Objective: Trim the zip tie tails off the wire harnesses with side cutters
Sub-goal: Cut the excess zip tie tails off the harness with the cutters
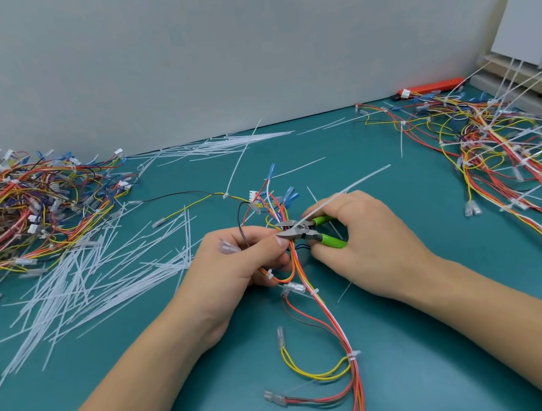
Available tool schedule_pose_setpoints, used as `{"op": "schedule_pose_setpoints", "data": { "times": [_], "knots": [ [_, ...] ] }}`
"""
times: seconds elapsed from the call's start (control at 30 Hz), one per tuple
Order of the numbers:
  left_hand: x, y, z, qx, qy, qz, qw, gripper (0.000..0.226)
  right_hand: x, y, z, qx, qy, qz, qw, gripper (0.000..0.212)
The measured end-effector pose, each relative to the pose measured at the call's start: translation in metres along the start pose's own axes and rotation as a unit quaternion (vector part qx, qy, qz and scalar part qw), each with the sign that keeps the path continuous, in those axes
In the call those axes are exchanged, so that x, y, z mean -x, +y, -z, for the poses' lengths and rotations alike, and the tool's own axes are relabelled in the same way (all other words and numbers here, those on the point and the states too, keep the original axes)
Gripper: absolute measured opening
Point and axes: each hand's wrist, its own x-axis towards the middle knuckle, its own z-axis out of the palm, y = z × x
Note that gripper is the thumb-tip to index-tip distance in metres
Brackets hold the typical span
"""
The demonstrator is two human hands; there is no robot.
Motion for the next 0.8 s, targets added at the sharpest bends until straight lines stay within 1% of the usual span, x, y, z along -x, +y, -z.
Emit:
{"op": "schedule_pose_setpoints", "data": {
  "times": [0.17,0.3,0.43,0.53,0.57,0.63,0.67,0.73,0.8],
  "knots": [
    [-0.0002,-0.0006,0.0,-0.003,0.0,0.0,1.0,0.009,-0.0025,0.0048,-0.0036,0.013,0.001,0.005,1.0,0.023],
    [0.0,-0.0007,0.0007,-0.005,0.0,-0.001,1.0,0.01,-0.0017,0.0053,-0.0037,0.014,-0.002,0.017,1.0,0.007],
    [0.0006,0.0002,0.0001,-0.003,-0.004,-0.003,1.0,0.01,-0.0037,0.0058,-0.0027,0.013,-0.009,0.011,1.0,0.028],
    [0.0021,0.0013,-0.0003,0.001,-0.009,-0.004,1.0,0.01,-0.0014,0.0064,-0.0045,0.019,0.001,0.01,1.0,0.031],
    [0.0025,0.0015,-0.0003,0.002,-0.009,-0.003,1.0,0.01,-0.0006,0.0068,-0.005,0.016,0.007,0.016,1.0,0.028],
    [0.0024,0.0015,-0.0003,0.004,-0.004,-0.001,1.0,0.01,-0.0003,0.0068,-0.0047,0.013,0.009,0.026,1.0,0.008],
    [0.0022,0.0014,-0.0004,0.004,-0.001,0.0,1.0,0.011,-0.0007,0.0058,-0.0039,0.018,0.005,0.031,0.999,0.008],
    [0.0014,0.0013,-0.0005,0.003,0.002,0.001,1.0,0.01,-0.0007,0.004,-0.0024,0.016,0.005,0.027,1.0,0.029],
    [0.0008,0.001,-0.0002,0.003,0.004,0.0,1.0,0.01,-0.0006,0.0029,-0.0007,0.01,0.011,0.024,1.0,0.037]
  ]
}}
